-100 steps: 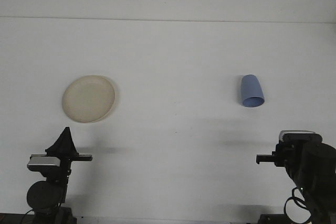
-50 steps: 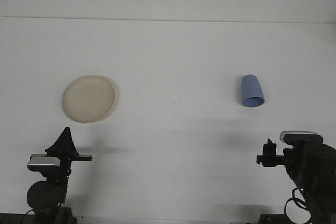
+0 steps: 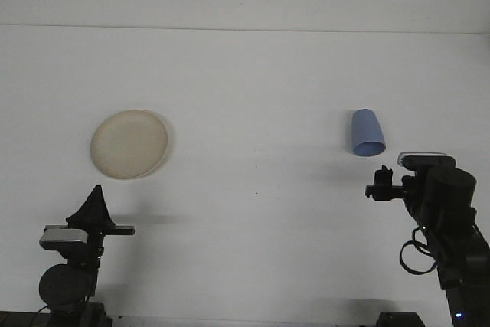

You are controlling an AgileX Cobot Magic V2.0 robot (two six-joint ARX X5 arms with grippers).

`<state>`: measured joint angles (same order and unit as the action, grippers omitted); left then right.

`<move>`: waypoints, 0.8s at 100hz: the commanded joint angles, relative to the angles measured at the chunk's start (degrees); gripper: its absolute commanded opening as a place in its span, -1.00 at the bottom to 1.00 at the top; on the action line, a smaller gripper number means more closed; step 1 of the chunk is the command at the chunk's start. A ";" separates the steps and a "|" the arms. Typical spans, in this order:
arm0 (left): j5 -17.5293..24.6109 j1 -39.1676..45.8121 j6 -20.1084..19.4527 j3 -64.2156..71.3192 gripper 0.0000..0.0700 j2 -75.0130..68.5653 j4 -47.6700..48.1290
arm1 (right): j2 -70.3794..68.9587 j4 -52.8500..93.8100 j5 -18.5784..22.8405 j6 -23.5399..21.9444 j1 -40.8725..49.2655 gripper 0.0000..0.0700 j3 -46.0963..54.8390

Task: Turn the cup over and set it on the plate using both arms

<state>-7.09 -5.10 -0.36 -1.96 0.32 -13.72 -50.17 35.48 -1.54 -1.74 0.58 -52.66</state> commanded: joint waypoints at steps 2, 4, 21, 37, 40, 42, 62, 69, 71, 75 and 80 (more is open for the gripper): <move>0.24 -0.04 -0.28 1.14 -0.97 -0.04 -0.96 | -1.81 -5.86 0.04 0.39 -0.55 0.42 2.56; 0.24 -0.04 -0.26 1.14 -0.97 -0.04 -0.96 | -2.16 -7.45 0.07 0.44 -0.70 0.42 3.45; 0.24 -0.04 -0.28 1.14 -0.97 -0.04 -0.96 | -4.81 -25.16 0.17 0.72 -1.99 0.42 12.61; 0.24 -0.04 -0.28 1.14 -0.97 -0.04 -0.96 | -7.63 -41.64 0.57 0.70 -2.73 0.42 21.53; 0.24 -0.04 -0.28 1.14 -0.97 -0.04 -0.96 | -8.33 -43.80 0.70 0.72 -2.93 0.42 22.77; 0.24 -0.04 -0.28 1.14 -0.97 -0.04 -0.96 | -8.87 -45.20 0.68 0.79 -3.08 0.42 23.47; 0.24 -0.04 -0.28 1.14 -0.97 -0.04 -0.96 | -16.61 -56.63 1.95 3.58 -4.98 0.42 26.62; 0.24 -0.04 -0.28 1.14 -0.97 -0.04 -0.96 | -19.98 -60.70 2.80 4.07 -5.88 0.42 26.62; 0.24 -0.04 -0.28 1.14 -0.97 -0.02 -0.96 | -20.83 -61.81 3.23 4.11 -6.21 0.42 26.62; 0.24 -0.04 -0.28 1.14 -0.97 -0.04 -0.96 | -22.64 -63.98 4.13 4.11 -6.78 0.42 26.62; 0.24 -0.04 -0.28 1.14 -0.97 -0.04 -0.96 | -24.79 -66.31 5.03 4.09 -7.50 0.42 26.62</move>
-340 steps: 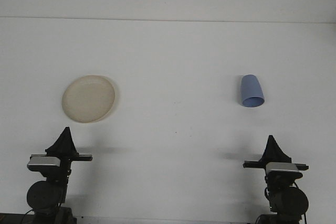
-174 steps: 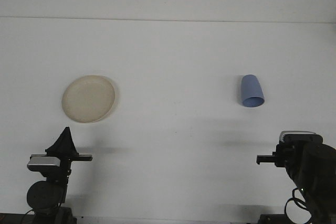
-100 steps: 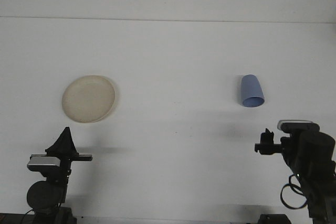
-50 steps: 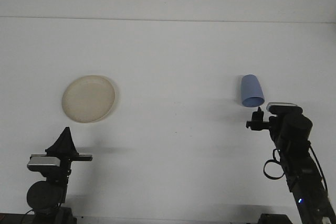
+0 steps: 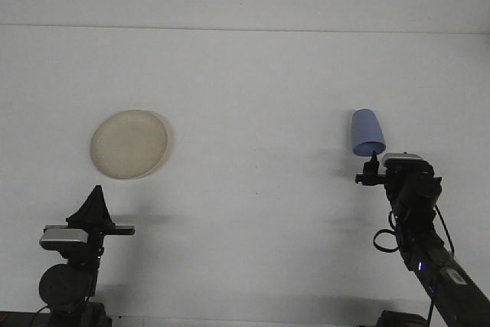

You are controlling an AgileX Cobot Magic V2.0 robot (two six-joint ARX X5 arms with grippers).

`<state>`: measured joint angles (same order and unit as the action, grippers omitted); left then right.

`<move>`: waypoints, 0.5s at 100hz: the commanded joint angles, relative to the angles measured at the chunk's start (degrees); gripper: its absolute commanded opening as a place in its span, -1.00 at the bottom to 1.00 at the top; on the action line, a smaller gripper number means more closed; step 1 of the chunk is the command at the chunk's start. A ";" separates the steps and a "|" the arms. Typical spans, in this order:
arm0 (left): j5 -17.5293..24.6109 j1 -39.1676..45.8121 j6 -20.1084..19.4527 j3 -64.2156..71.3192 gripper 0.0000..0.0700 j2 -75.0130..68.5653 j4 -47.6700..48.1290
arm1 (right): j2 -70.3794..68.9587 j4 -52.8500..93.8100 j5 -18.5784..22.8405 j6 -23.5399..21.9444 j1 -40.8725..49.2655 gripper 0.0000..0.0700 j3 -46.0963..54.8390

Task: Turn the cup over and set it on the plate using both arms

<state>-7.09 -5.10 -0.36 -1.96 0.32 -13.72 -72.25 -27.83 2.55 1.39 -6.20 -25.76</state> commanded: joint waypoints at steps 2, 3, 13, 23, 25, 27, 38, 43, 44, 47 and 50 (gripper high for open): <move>0.24 -0.04 -0.28 1.14 -0.97 -0.04 -0.96 | -3.54 -3.74 1.20 0.98 -0.96 0.42 -0.28; 0.24 -0.04 -0.28 1.14 -0.97 -0.04 -0.96 | -3.96 -4.13 1.38 0.98 -1.07 0.42 -0.28; 0.24 -0.04 -0.28 1.14 -0.97 -0.02 -0.96 | -8.15 -8.81 3.08 1.09 -2.23 0.42 -0.28; 0.24 -0.04 -0.28 1.14 -0.97 -0.04 -0.96 | -11.87 -13.64 4.66 1.05 -3.39 0.42 -0.39; 0.24 -0.04 -0.28 1.14 -0.97 -0.04 -0.96 | -12.63 -14.43 4.96 1.01 -3.61 0.42 -0.52; 0.24 -0.04 -0.26 1.14 -0.97 -0.04 -0.96 | -13.33 -15.23 5.27 0.98 -3.80 0.41 -0.63; 0.24 -0.04 -0.28 1.14 -0.97 -0.04 -0.96 | -16.98 -17.35 6.95 1.01 -4.70 0.41 -2.12; 0.24 -0.04 -0.28 1.14 -0.97 -0.04 -0.96 | -18.47 -17.59 7.61 1.01 -4.92 0.41 -3.17; 0.24 -0.04 -0.28 1.14 -0.97 -0.04 -0.96 | -18.80 -17.59 7.76 1.01 -4.96 0.41 -3.43; 0.24 -0.04 -0.28 1.14 -0.97 -0.04 -0.96 | -19.74 -17.59 8.44 0.98 -5.11 0.41 -4.17; 0.24 -0.04 -0.28 1.14 -0.97 -0.04 -0.96 | -20.68 -17.59 8.98 1.01 -5.14 0.41 -4.96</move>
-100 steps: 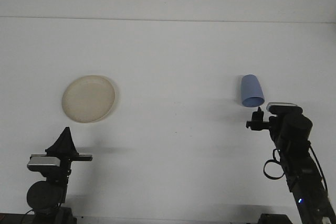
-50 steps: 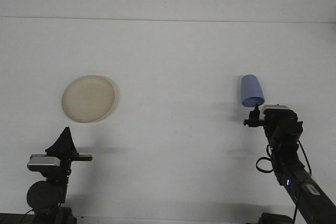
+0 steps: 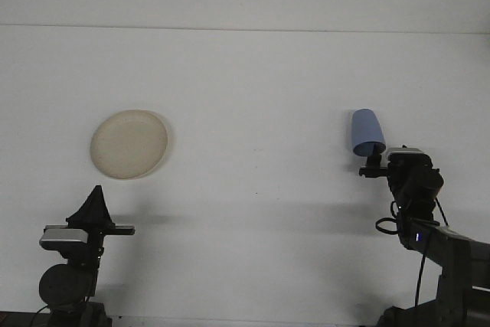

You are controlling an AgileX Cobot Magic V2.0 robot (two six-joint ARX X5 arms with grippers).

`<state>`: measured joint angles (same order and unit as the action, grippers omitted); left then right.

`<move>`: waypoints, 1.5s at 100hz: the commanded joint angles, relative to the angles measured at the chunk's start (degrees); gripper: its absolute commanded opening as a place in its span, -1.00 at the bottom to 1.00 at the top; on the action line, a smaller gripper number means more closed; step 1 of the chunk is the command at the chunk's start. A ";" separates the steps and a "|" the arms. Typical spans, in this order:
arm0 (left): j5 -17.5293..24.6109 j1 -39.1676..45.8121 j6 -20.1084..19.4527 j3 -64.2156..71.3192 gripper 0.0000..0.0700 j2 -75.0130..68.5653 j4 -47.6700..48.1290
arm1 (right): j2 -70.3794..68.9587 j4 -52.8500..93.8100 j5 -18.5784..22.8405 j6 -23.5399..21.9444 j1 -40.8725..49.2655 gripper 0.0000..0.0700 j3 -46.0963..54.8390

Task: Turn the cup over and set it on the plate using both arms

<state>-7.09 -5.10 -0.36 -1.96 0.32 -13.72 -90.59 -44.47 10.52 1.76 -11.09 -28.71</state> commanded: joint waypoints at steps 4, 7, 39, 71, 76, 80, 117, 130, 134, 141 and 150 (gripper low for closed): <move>0.24 -0.04 -0.28 1.14 -0.97 -0.04 -0.96 | -3.50 -0.96 1.55 0.63 -0.24 0.41 -2.99; 0.24 -0.04 -0.28 1.14 -0.97 -0.02 -0.96 | -4.26 -0.98 1.57 0.63 -0.24 0.41 -3.65; 0.24 -0.04 -0.28 1.14 -0.97 -0.04 -0.96 | -10.60 -1.09 3.26 0.66 -0.24 0.24 -9.03; 0.24 -0.04 -0.28 1.14 -0.97 -0.04 -0.96 | -11.47 -2.21 4.98 1.27 -0.20 -1.00 -9.22; 0.24 -0.04 -0.28 1.14 -0.97 -0.02 -0.96 | -11.32 -2.19 4.98 1.22 -0.20 -1.00 -9.20; 0.24 -0.04 -0.28 1.14 -0.97 -0.04 -0.96 | -10.82 -1.84 4.98 1.25 -0.20 -1.00 -9.11; 0.24 -0.04 -0.28 1.14 -0.97 -0.04 -0.96 | 8.87 17.62 3.98 1.11 1.88 -1.00 -9.09; 0.24 -0.04 -0.28 1.14 -0.97 -0.04 -0.96 | 20.72 31.45 0.42 -0.24 4.37 -1.00 -9.11; 0.24 -0.04 -0.28 1.14 -0.97 -0.04 -0.96 | 24.50 36.11 -1.14 -0.57 5.51 -1.00 -9.16; 0.24 -0.04 -0.28 1.14 -0.97 -0.04 -0.96 | 31.12 43.91 -3.80 -0.81 7.78 -1.00 -9.22; 0.24 -0.04 -0.28 1.14 -0.97 -0.04 -0.96 | 38.93 52.54 -6.19 -3.06 11.17 -1.00 -9.40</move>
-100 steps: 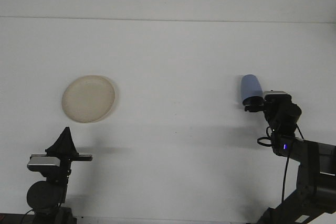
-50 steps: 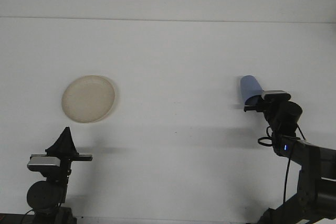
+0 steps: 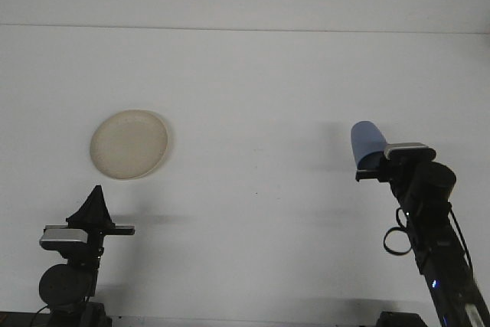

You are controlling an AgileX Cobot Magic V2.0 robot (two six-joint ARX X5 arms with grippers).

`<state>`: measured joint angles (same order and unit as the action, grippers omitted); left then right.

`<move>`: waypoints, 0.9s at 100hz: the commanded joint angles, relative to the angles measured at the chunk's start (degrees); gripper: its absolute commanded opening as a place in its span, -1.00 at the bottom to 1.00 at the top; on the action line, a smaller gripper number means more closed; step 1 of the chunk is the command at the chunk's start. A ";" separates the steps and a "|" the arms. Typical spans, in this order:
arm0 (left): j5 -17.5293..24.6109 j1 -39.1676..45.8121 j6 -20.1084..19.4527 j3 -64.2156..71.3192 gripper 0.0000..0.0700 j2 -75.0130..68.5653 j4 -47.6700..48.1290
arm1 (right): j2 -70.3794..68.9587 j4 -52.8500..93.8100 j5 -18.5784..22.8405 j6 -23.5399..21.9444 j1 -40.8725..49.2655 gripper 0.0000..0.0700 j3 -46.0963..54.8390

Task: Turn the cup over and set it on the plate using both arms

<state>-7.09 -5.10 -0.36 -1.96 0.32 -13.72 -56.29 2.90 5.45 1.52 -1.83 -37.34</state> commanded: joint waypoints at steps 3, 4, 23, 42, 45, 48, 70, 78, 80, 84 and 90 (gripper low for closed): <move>0.24 -0.04 -0.28 1.14 -0.97 -0.04 -0.96 | 6.95 8.11 -1.29 -3.65 3.10 -1.00 -1.05; 0.24 -0.04 -0.28 1.14 -0.97 -0.04 -0.96 | 7.63 9.01 -1.29 -3.82 3.48 -1.00 -1.18; 0.24 -0.04 -0.28 1.14 -0.97 -0.04 -0.96 | 13.86 31.67 -2.25 -7.67 11.69 -1.00 -9.07; 0.24 -0.04 -0.28 1.14 -0.97 -0.04 -0.96 | 7.50 51.12 -2.12 -13.97 19.93 -1.00 -22.71; 0.24 -0.04 -0.28 1.14 -0.97 -0.04 -0.96 | 5.73 53.33 -1.79 -14.51 21.24 -1.00 -24.90; 0.24 -0.04 -0.28 1.14 -0.97 -0.04 -0.96 | 3.82 55.43 -1.77 -15.15 22.62 -1.00 -27.10; 0.24 -0.04 -0.28 1.14 -0.97 -0.04 -0.96 | -11.74 63.91 -2.16 -15.17 31.95 -1.00 -40.46; 0.24 -0.04 -0.28 1.14 -0.97 -0.04 -0.96 | -17.70 66.16 -2.45 -13.66 34.67 -1.00 -44.44; 0.24 -0.04 -0.28 1.14 -0.97 -0.04 -0.96 | -19.19 66.77 -2.49 -13.20 35.32 -1.00 -45.35; 0.24 -0.04 -0.28 1.14 -0.97 -0.04 -0.96 | -22.12 68.06 -2.49 -12.26 36.48 -1.00 -47.10; 0.24 -0.04 -0.28 1.14 -0.97 -0.04 -0.96 | -26.47 70.10 -2.49 -10.88 38.01 -1.00 -49.59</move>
<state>-7.09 -5.13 -0.36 -1.96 0.32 -13.72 -78.15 71.42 3.09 -11.81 34.54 -83.90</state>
